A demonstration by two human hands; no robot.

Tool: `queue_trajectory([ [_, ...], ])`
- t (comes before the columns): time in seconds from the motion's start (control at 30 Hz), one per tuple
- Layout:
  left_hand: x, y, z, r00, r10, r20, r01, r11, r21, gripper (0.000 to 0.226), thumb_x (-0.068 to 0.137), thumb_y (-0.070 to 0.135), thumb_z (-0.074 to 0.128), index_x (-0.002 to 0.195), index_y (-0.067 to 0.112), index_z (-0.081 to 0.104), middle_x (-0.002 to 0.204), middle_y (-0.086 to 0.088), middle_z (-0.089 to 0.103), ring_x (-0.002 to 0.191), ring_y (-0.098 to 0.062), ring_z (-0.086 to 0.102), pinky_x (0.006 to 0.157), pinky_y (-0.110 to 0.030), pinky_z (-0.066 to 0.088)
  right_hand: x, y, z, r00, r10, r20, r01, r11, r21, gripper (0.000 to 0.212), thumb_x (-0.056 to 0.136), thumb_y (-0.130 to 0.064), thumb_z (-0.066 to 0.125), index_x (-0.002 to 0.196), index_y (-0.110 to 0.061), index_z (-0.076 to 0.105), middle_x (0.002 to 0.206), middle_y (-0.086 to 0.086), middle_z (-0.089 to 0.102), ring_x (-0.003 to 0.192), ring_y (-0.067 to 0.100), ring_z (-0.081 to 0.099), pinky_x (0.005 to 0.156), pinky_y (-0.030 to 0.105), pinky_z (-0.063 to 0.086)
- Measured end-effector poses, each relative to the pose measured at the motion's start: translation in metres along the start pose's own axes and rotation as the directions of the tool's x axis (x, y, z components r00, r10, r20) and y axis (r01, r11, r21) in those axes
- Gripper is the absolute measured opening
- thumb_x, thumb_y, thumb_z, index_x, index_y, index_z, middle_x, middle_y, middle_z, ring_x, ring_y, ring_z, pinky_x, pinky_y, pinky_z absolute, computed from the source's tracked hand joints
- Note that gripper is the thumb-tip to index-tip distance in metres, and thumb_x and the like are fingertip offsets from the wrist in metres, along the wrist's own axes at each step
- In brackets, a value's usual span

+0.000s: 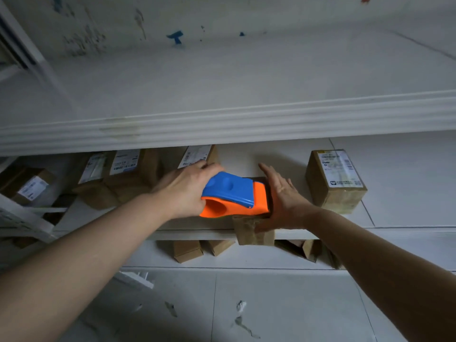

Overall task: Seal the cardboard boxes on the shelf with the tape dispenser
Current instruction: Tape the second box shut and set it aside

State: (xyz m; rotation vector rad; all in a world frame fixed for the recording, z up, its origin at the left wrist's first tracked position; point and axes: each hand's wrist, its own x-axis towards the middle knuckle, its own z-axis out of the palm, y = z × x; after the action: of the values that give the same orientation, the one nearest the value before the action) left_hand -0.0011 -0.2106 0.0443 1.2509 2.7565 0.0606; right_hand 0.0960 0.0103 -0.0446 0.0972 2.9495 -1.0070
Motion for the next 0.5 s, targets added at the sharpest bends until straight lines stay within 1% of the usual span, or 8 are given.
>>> queue_trajectory([
  [0.07,0.001,-0.001,-0.003,1.000,-0.012,0.005,0.012,1.000,0.010,0.076,0.071,0.012,0.066,0.132,0.042,0.032,0.122,0.008,0.048,0.103,-0.021,0.056,0.081,-0.037,0.051,0.002,-0.004,0.001,0.999,-0.024,0.033,0.025,0.999,-0.025,0.143,0.053,-0.043,0.090,0.151,-0.028,-0.013,0.160,0.002,0.005,0.148,0.014,-0.006,0.119,0.051,-0.003],
  [0.1,0.001,-0.002,-0.005,1.000,-0.022,0.009,0.022,1.000,0.009,0.077,0.070,0.013,0.066,0.132,0.044,0.032,0.122,0.009,0.048,0.102,-0.021,0.056,0.080,-0.037,0.051,0.004,-0.005,0.003,0.999,-0.022,0.027,0.022,0.999,-0.023,0.140,0.055,-0.042,0.089,0.151,-0.027,-0.012,0.160,0.002,0.006,0.148,0.015,-0.005,0.120,0.050,-0.002],
  [0.2,0.001,-0.004,-0.004,0.999,-0.038,0.020,0.038,0.999,0.003,0.080,0.070,0.015,0.067,0.134,0.045,0.030,0.122,0.009,0.048,0.104,-0.021,0.055,0.081,-0.038,0.051,0.007,-0.004,0.004,1.000,0.005,-0.025,-0.005,1.000,-0.019,0.133,0.056,-0.040,0.087,0.152,-0.026,-0.005,0.154,0.000,0.020,0.144,0.019,0.013,0.119,0.051,0.011],
  [0.23,0.001,-0.004,-0.003,0.999,-0.036,0.018,0.036,0.999,0.000,0.080,0.070,0.015,0.067,0.134,0.045,0.030,0.122,0.009,0.048,0.104,-0.021,0.055,0.081,-0.038,0.051,0.007,-0.003,0.004,1.000,0.010,-0.025,-0.010,1.000,-0.026,0.133,0.055,-0.040,0.087,0.152,-0.026,-0.003,0.152,-0.001,0.022,0.142,0.020,0.016,0.118,0.051,0.013],
  [0.33,0.002,-0.003,-0.002,1.000,-0.021,0.006,0.021,1.000,0.017,0.079,0.071,0.016,0.067,0.134,0.046,0.029,0.122,0.011,0.048,0.104,-0.020,0.055,0.080,-0.036,0.049,0.007,0.000,0.003,1.000,0.019,-0.001,-0.019,0.998,-0.053,0.133,0.055,-0.040,0.086,0.152,-0.025,-0.004,0.151,-0.001,0.023,0.142,0.020,0.016,0.118,0.051,0.013],
  [0.4,0.003,-0.005,-0.002,1.000,-0.005,-0.013,0.005,1.000,0.024,0.079,0.071,0.016,0.066,0.133,0.047,0.028,0.124,0.013,0.048,0.104,-0.019,0.055,0.080,-0.036,0.049,0.007,0.000,0.003,1.000,0.012,-0.010,-0.012,0.999,-0.051,0.133,0.056,-0.039,0.086,0.152,-0.024,-0.003,0.151,0.000,0.022,0.143,0.020,0.015,0.118,0.050,0.013],
  [0.5,-0.002,-0.020,-0.006,0.999,-0.001,-0.032,0.000,0.999,-0.034,0.079,0.069,0.015,0.065,0.133,0.047,0.033,0.128,0.015,0.048,0.104,-0.018,0.056,0.081,-0.037,0.050,0.007,-0.001,0.004,1.000,0.005,-0.019,-0.007,0.997,-0.079,0.132,0.055,-0.039,0.087,0.152,-0.022,-0.001,0.151,0.001,0.022,0.143,0.020,0.015,0.118,0.048,0.014],
])
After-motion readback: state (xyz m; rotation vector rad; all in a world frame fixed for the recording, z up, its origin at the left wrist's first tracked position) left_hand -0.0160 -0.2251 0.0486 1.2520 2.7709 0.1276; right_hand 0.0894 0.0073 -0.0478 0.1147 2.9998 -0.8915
